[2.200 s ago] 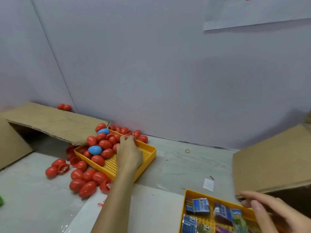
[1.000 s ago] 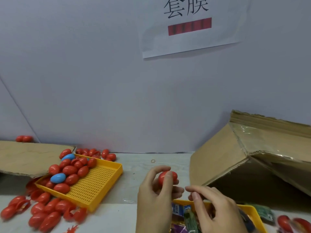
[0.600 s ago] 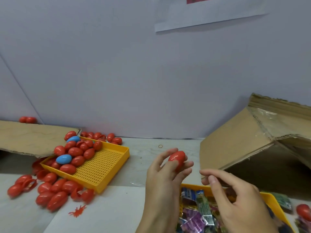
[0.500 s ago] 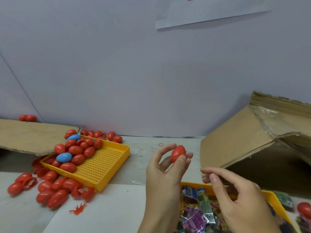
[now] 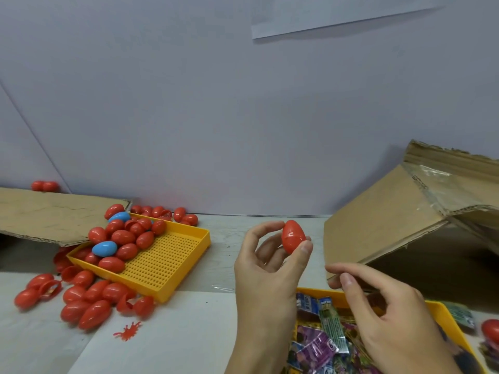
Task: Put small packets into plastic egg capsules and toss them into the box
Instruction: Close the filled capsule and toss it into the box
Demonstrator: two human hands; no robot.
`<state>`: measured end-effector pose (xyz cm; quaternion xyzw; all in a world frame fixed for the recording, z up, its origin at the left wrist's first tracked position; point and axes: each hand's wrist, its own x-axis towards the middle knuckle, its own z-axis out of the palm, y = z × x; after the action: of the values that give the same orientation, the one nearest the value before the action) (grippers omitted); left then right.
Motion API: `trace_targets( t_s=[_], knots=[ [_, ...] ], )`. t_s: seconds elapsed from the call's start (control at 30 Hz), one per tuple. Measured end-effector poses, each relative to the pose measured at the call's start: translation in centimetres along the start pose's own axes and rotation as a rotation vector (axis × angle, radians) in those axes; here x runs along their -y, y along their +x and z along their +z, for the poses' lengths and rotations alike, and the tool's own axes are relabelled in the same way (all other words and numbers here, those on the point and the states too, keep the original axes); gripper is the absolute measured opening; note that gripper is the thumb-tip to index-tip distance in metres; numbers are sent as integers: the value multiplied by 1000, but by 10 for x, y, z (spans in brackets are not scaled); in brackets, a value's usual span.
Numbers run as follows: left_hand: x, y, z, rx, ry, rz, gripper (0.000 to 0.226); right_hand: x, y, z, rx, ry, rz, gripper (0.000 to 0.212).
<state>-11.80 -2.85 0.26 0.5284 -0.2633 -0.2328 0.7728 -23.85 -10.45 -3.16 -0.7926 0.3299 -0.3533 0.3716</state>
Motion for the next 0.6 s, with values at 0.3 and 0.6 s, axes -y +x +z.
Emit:
trace_targets(
  t_s=[0.3, 0.6],
  knots=[
    [-9, 1, 1, 52, -473, -196, 44, 0, -1, 0, -15, 7, -4, 20],
    [-19, 0, -5, 140, -770, -392, 29, 0, -1, 0, -11, 19, 6, 21]
  ],
)
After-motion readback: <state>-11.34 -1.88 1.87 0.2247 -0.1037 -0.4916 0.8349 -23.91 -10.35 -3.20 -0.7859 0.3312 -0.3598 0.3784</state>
